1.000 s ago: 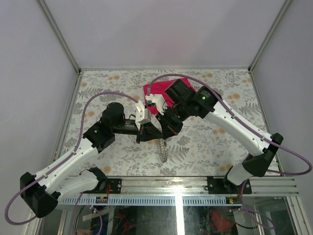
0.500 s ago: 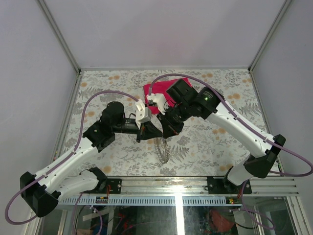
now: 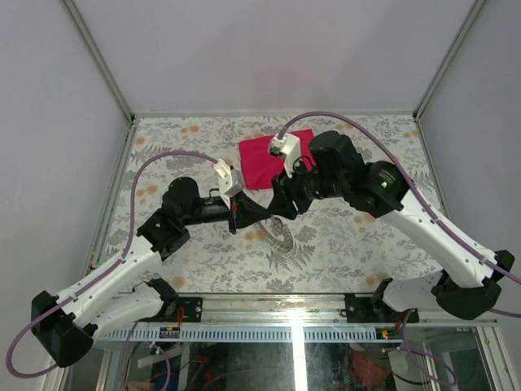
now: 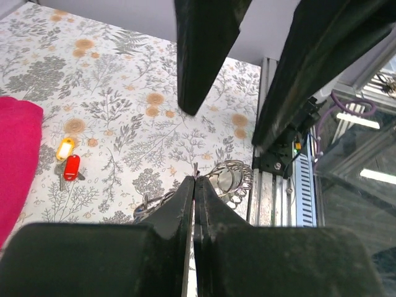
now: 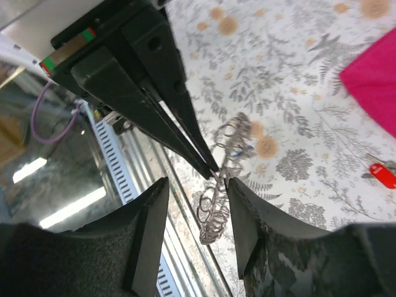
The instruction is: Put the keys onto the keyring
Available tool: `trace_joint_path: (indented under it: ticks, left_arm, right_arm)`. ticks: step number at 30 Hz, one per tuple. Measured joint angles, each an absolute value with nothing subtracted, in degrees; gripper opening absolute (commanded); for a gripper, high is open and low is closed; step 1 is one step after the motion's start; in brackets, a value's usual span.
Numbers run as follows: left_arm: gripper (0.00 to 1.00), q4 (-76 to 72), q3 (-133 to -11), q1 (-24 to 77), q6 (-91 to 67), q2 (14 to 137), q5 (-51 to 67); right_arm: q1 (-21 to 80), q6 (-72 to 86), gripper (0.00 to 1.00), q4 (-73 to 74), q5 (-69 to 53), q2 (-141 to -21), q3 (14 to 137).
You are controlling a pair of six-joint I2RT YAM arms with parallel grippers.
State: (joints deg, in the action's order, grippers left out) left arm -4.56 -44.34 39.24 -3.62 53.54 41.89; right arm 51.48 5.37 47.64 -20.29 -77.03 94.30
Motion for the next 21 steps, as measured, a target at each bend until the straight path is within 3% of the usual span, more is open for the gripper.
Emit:
trace_joint_path:
  ticks: [8, 14, 21]
  left_arm:
    - [0.0, -10.87, -41.76, 39.24, -8.69, 51.44, 36.97]
    - [0.0, -14.74, -41.74, 39.24, -10.5, 50.61, 36.86]
    - [0.0, -15.92, -41.76, 39.24, -10.87, 50.7, 38.76]
  right_arm:
    - [49.01, 13.85, 0.45, 39.7, -10.44, -68.99, 85.36]
    - [41.74, 15.94, 0.43, 34.13, -17.21, -66.0, 78.06]
    - [41.5, 10.63, 0.42, 29.1, -21.58, -61.95, 71.68]
